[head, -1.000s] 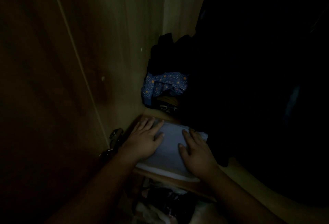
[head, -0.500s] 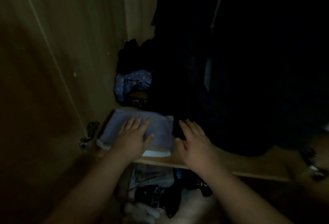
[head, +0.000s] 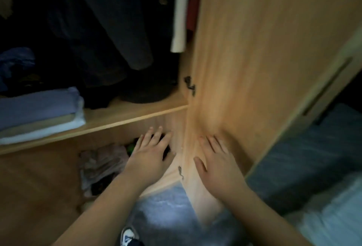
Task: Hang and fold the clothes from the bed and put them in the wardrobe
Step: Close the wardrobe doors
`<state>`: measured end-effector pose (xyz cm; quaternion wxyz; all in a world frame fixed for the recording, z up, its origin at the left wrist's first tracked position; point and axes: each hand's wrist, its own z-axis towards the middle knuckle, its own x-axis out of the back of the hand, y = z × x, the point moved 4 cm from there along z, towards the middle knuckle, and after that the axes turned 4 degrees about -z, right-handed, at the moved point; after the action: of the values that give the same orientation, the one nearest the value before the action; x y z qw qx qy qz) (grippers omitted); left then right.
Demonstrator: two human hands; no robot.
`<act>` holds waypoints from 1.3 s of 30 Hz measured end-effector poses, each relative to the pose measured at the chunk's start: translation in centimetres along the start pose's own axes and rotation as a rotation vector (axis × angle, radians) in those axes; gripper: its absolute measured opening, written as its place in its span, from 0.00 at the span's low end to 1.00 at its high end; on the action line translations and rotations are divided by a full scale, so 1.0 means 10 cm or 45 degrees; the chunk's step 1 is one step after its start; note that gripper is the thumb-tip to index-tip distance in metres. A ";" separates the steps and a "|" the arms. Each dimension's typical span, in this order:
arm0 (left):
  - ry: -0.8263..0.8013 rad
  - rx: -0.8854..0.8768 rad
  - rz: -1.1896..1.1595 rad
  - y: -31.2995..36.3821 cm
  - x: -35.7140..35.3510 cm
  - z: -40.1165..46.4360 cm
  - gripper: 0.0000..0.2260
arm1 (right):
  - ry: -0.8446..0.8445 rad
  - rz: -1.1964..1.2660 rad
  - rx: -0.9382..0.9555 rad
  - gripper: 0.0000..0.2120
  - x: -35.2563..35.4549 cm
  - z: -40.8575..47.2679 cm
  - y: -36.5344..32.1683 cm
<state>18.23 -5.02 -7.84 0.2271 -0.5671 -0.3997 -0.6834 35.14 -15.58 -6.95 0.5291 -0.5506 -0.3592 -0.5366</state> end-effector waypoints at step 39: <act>0.288 0.411 0.009 -0.53 0.68 -1.03 0.34 | 0.118 0.162 0.584 0.40 0.20 0.12 -0.90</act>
<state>6.34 -9.28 -3.29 0.3610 -0.4443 -0.4740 -0.6691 27.04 -13.13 -3.04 0.6889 -0.4124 -0.4116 -0.4314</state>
